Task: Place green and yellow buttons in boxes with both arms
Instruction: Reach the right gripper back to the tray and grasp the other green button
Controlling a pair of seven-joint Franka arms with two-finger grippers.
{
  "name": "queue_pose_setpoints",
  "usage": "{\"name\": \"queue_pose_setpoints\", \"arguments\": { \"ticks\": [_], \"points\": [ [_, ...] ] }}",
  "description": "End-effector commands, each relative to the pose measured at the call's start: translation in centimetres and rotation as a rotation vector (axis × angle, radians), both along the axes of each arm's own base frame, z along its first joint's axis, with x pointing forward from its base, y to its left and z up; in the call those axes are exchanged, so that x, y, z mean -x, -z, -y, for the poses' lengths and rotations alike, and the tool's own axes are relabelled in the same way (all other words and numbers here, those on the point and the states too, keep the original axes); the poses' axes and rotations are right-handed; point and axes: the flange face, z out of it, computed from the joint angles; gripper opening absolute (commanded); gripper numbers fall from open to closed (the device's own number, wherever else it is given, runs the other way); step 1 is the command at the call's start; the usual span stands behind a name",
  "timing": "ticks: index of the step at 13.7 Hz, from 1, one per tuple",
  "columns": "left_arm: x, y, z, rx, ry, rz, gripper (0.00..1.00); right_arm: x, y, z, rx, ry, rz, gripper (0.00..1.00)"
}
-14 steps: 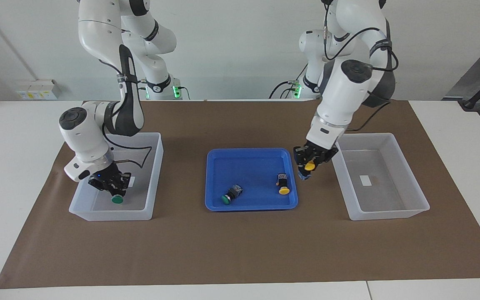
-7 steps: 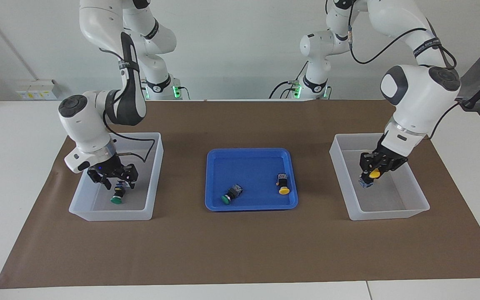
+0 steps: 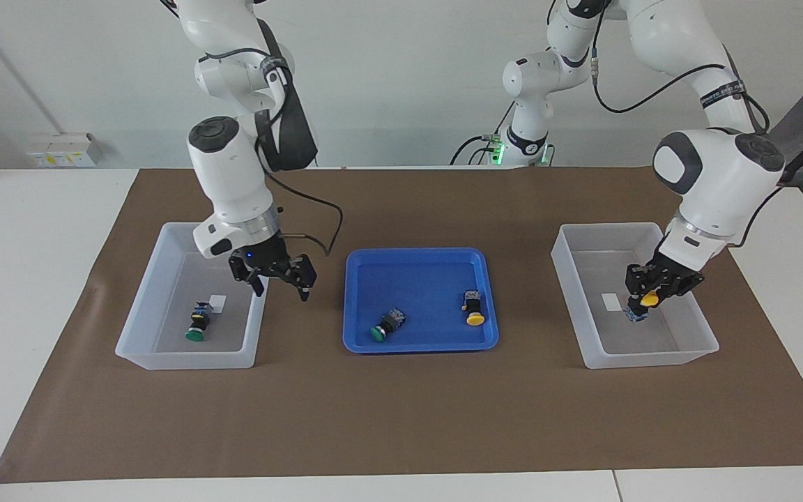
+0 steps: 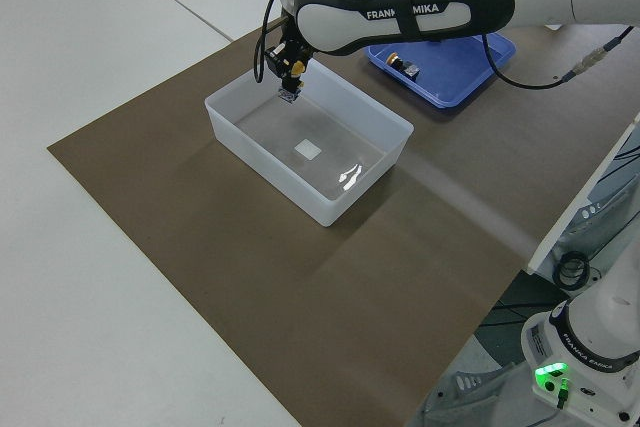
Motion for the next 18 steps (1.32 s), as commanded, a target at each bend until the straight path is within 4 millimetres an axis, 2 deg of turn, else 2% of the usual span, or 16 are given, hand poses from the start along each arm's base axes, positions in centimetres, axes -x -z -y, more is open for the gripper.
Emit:
{"name": "queue_pose_setpoints", "arguments": {
  "ticks": [1, 2, 5, 6, 7, 8, 9, 10, 11, 13, 14, 15, 17, 18],
  "points": [
    [0.5, 3.2, -0.1, 0.013, 0.009, 0.021, 0.00, -1.2, 2.9, -5.7, -0.017, 0.096, -0.020, 1.00],
    [0.3, 3.9, 0.0, 0.015, 0.009, 0.022, 0.00, -1.5, 3.8, -7.3, -0.026, 0.133, -0.012, 1.00],
    [-0.1, 6.1, 0.4, 0.023, 0.012, 0.017, 0.00, -0.4, 8.7, -13.3, -0.044, 0.190, -0.023, 1.00],
    [-0.1, 6.3, 0.4, 0.024, 0.012, 0.015, 0.00, -0.3, 9.8, -14.0, -0.045, 0.189, -0.016, 1.00],
    [-0.1, 6.6, 0.5, 0.025, 0.014, 0.011, 0.07, -0.4, 10.2, -14.0, -0.047, 0.189, -0.012, 1.00],
    [-0.1, 6.6, 0.6, 0.026, 0.014, 0.007, 0.32, -0.4, 10.4, -14.0, -0.049, 0.192, -0.014, 1.00],
    [-0.2, 6.4, 0.6, 0.026, 0.015, 0.006, 0.69, -0.4, 10.4, -14.2, -0.051, 0.192, -0.012, 1.00],
    [-0.3, 6.1, 0.7, 0.027, 0.017, 0.002, 0.92, -0.3, 11.2, -14.3, -0.045, 0.192, -0.021, 1.00],
    [-0.5, 5.7, 0.6, 0.027, 0.021, -0.009, 1.00, -0.3, 11.9, -14.5, -0.049, 0.193, -0.017, 1.00],
    [-1.3, 3.6, 0.6, 0.031, 0.026, -0.025, 1.00, 0.2, 12.7, -15.6, -0.052, 0.180, -0.009, 1.00],
    [-1.8, 1.7, 0.5, 0.032, 0.027, -0.034, 1.00, 0.2, 12.8, -15.6, -0.049, 0.180, -0.013, 0.85],
    [-2.4, -0.5, 1.1, 0.035, 0.039, -0.042, 1.00, 0.2, 12.8, -15.6, -0.049, 0.182, -0.015, 0.58],
    [-3.2, -4.5, 4.2, 0.053, 0.058, -0.046, 1.00, 0.5, 13.0, -15.7, -0.048, 0.185, -0.021, 0.11],
    [-3.2, -5.6, 6.5, 0.072, 0.022, -0.050, 1.00, 0.6, 12.9, -15.8, -0.049, 0.197, -0.026, 0.00]
  ]
}}
